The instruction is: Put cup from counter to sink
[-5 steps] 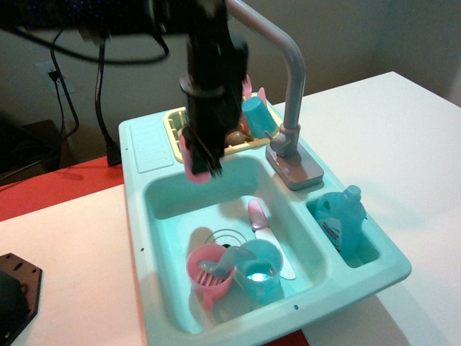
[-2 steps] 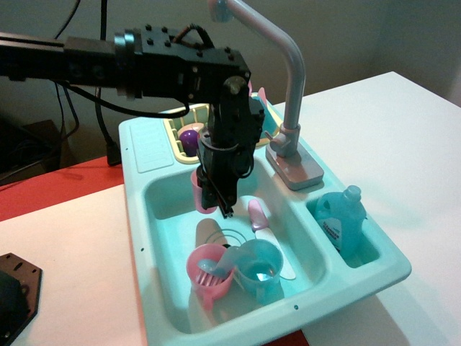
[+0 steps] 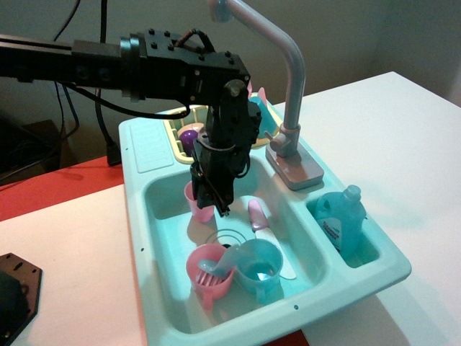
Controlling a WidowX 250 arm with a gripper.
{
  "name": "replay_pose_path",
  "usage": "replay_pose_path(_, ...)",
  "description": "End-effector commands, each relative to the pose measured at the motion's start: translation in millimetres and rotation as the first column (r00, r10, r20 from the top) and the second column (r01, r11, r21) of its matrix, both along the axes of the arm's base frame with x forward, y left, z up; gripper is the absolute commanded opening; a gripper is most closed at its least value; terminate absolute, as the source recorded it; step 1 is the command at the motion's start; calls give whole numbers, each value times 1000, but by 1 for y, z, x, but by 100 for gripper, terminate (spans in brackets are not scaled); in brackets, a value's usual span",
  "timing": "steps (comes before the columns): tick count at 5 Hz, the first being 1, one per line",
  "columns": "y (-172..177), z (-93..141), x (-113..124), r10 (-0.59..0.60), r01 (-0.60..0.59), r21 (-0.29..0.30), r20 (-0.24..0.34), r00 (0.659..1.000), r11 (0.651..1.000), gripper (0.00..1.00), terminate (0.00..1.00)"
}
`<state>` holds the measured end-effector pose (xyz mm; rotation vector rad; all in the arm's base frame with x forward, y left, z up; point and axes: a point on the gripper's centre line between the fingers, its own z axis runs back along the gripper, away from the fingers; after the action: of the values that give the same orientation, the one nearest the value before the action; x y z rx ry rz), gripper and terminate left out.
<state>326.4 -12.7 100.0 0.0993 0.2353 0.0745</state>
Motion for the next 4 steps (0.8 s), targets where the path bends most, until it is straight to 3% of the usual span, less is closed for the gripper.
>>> replay_pose_path(1,5,23,3,30,-31,15,43,999,999,100,0)
replay_pose_path(4,69,105,-31,146,-152,63,101,984,986,100,0)
